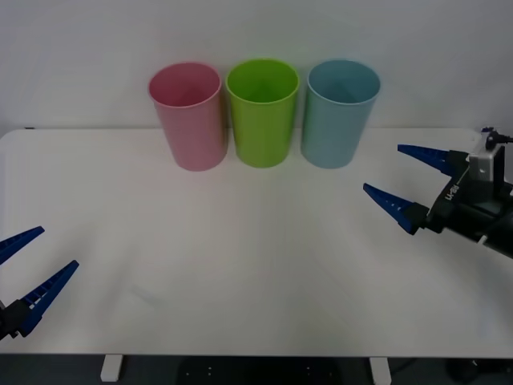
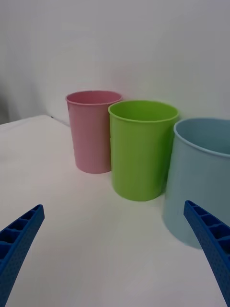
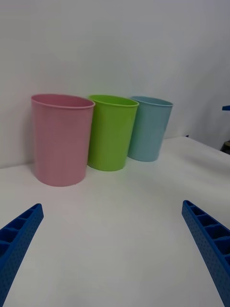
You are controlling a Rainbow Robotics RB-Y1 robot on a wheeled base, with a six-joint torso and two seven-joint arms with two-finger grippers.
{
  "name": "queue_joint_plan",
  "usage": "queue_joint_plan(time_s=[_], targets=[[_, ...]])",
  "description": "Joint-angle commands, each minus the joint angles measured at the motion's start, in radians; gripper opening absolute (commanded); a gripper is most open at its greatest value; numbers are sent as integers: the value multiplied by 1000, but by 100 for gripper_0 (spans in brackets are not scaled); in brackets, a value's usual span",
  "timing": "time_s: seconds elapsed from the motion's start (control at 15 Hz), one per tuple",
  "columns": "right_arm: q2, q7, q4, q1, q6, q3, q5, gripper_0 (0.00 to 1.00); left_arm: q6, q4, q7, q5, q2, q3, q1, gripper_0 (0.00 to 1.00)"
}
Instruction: Grasp the object on the table and drop it into the matching bin: aluminum can to the light blue bin, PET bottle to the pink bin.
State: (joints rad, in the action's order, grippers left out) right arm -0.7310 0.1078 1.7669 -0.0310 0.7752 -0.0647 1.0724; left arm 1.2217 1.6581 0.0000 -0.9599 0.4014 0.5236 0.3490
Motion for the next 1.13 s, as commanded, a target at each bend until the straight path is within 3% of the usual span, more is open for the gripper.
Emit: queue_joint_plan(time_s=[0.07,0.2,0.73,1.13], targets=[[-34,-135,0,-75,13,-9,-25,100,0,0,0,0,0,0,0,100],[-38,-206,2,-129,32,-27,-26,100,0,0,0,0,0,0,0,100],[-36,-215,20,-305,207,-145,-12,100,0,0,0,0,0,0,0,100],[-34,-221,20,-319,216,-145,-12,100,0,0,0,0,0,0,0,100]])
